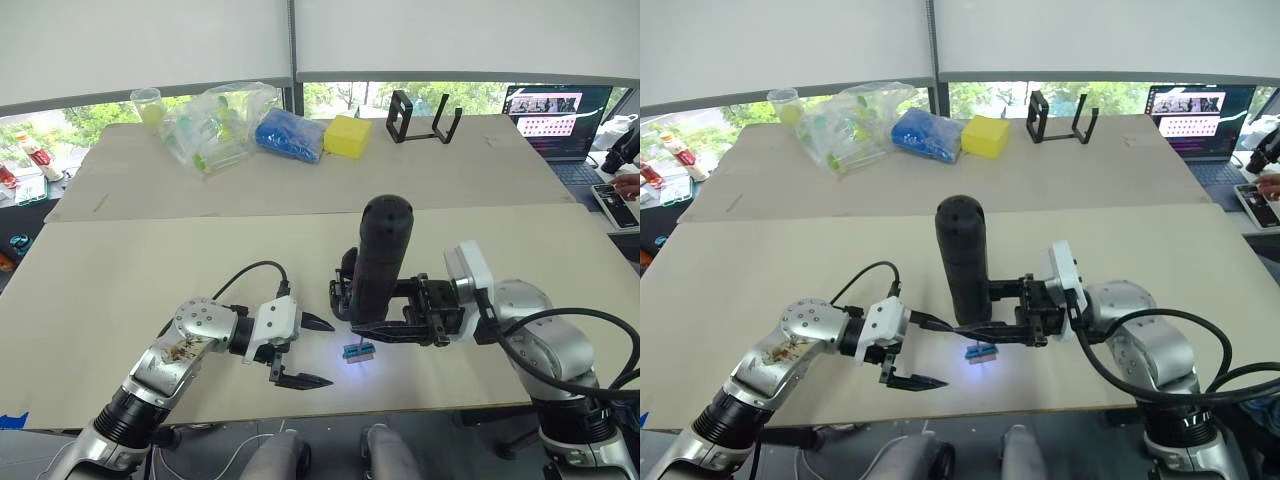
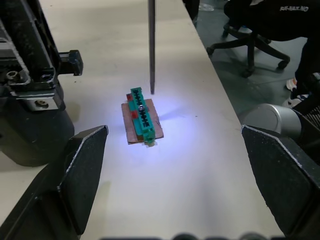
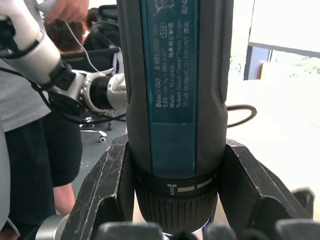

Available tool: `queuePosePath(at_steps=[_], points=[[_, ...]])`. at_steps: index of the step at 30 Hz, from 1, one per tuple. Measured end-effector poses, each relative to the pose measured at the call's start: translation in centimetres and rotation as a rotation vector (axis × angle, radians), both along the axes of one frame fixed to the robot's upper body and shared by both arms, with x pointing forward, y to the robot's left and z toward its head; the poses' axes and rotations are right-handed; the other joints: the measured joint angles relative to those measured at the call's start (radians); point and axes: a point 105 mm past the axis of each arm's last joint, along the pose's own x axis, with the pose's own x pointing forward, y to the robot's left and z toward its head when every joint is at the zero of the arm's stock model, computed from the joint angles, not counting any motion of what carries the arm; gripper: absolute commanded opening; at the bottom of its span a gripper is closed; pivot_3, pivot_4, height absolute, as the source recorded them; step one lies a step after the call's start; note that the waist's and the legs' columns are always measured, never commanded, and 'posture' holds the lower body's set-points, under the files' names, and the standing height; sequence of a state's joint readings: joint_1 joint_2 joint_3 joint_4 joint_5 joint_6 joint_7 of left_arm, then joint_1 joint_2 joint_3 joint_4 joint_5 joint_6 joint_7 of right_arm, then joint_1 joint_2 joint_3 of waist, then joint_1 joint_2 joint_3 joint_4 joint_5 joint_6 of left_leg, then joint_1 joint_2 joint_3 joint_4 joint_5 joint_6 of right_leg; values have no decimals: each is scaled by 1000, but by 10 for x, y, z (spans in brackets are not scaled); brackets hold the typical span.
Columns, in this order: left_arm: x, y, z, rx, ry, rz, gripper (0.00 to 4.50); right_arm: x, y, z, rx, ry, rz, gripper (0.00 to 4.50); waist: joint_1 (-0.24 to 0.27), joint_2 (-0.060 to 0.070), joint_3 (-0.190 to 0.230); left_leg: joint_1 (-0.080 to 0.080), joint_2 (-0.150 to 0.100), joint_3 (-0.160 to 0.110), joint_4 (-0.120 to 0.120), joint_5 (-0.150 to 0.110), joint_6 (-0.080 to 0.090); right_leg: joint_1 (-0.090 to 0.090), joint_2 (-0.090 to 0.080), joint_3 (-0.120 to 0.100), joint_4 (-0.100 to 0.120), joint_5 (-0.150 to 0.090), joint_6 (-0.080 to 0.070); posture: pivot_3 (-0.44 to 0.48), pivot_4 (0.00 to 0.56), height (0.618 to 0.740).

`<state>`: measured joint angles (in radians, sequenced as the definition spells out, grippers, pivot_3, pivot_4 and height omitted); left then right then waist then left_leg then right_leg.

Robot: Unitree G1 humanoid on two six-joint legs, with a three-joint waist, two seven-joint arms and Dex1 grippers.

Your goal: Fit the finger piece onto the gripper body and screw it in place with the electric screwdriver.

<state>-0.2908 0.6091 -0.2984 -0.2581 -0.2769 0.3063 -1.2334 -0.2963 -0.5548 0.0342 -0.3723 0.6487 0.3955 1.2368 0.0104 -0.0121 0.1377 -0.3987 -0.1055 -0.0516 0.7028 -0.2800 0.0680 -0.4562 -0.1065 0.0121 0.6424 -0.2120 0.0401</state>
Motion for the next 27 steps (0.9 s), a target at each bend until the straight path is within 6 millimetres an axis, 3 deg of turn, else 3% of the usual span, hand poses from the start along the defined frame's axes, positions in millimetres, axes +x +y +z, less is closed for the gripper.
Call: queuePosePath(at_steps=[11, 17, 27], points=[[0, -1, -3, 8, 23, 2, 4500, 7, 1, -2, 6, -3, -26, 1924, 1, 0, 0, 0, 0, 0, 0, 0, 0, 0, 0, 0, 0, 0, 0, 0, 150, 737], [2, -4, -2, -5, 19, 14, 4500, 3, 1, -14, -21, 31, -20, 1924, 1, 0, 0, 0, 0, 0, 0, 0, 0, 0, 0, 0, 0, 0, 0, 0, 150, 737], [2, -3, -2, -9, 5, 12, 4500, 2, 1, -13, -18, 21, -9, 1924, 2, 0, 0, 0, 0, 0, 0, 0, 0, 0, 0, 0, 0, 0, 0, 0, 150, 737]])
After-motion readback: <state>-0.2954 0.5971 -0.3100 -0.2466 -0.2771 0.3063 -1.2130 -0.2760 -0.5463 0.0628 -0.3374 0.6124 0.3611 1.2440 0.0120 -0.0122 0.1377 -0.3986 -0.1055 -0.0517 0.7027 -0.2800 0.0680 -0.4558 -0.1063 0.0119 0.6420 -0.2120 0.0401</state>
